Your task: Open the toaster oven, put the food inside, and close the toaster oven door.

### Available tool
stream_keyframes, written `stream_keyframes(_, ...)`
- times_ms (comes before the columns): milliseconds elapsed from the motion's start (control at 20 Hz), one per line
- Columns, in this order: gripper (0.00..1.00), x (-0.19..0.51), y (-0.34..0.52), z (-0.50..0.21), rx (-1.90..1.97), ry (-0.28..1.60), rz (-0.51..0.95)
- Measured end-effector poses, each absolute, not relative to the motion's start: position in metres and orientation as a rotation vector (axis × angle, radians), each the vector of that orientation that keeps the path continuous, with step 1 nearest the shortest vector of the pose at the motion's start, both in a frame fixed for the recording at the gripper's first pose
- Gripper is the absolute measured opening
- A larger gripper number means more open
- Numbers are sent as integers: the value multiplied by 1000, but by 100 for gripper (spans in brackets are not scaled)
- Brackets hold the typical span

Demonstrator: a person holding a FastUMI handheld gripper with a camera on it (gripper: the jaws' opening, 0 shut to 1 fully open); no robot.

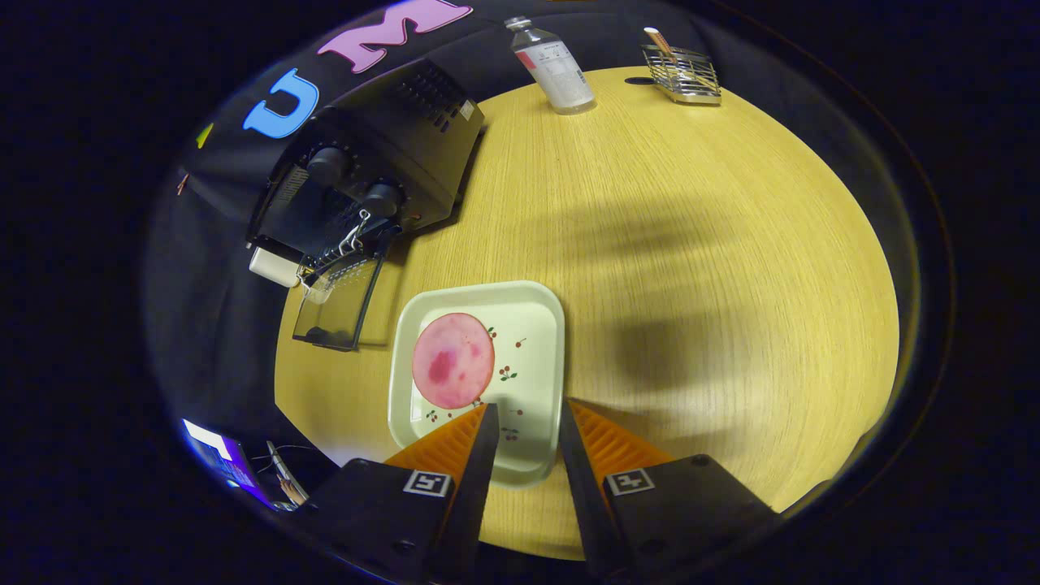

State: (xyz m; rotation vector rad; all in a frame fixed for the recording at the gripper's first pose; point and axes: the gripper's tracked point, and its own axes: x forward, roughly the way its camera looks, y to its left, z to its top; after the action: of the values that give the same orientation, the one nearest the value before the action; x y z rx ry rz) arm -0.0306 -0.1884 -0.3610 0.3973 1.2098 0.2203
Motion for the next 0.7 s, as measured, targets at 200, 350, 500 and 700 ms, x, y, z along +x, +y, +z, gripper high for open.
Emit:
stream_keyframes(200,20,-29,-195,-366,387,1240,121)
stream_keyframes(350,12,-31,-196,-368,328,1225,82)
stream_keyframes(500,11,-31,-192,-367,265,1217,75)
stream_keyframes(700,7,-26,-192,-372,303,1212,94)
